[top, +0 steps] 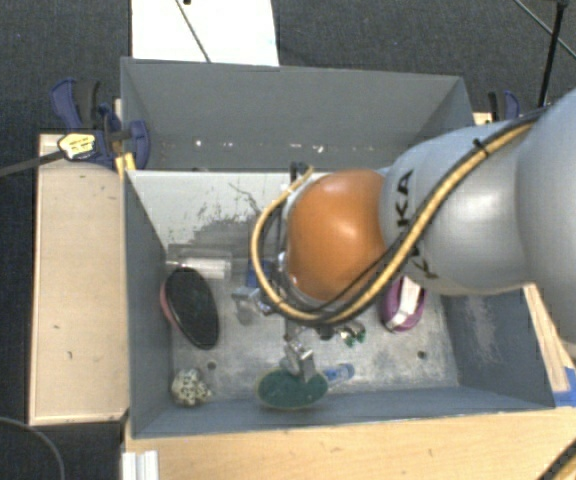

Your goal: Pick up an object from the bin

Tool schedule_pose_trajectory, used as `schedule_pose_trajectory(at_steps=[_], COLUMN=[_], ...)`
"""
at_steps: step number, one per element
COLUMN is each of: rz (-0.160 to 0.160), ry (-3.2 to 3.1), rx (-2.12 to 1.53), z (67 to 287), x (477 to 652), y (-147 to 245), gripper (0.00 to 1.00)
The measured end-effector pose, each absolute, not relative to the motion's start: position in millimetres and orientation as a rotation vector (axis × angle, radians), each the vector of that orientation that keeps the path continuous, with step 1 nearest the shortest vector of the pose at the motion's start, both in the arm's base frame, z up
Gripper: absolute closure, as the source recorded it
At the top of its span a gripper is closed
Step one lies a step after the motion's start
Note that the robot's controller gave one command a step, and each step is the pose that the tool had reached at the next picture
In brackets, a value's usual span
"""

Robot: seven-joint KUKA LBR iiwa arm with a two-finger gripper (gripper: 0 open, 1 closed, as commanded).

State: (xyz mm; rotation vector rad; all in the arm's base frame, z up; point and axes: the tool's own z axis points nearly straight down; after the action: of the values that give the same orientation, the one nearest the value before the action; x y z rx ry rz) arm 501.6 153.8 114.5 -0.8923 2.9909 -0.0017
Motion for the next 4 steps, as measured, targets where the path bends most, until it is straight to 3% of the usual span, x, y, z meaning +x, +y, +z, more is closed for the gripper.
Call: schedule_pose_trajectory(at_steps=[1,2,3,4], rz=[0.000,-0.005,0.001,0.002], ry=[2.915,2.943,2.942,2.951], rx=[-1.067,-1.066,-1.074,-1.071], z=[77,74,141,137], x=[486.6,481.2,484.4,482.5], y=[148,145,162,161], gripper=[0.00,1.00,1.00,0.00])
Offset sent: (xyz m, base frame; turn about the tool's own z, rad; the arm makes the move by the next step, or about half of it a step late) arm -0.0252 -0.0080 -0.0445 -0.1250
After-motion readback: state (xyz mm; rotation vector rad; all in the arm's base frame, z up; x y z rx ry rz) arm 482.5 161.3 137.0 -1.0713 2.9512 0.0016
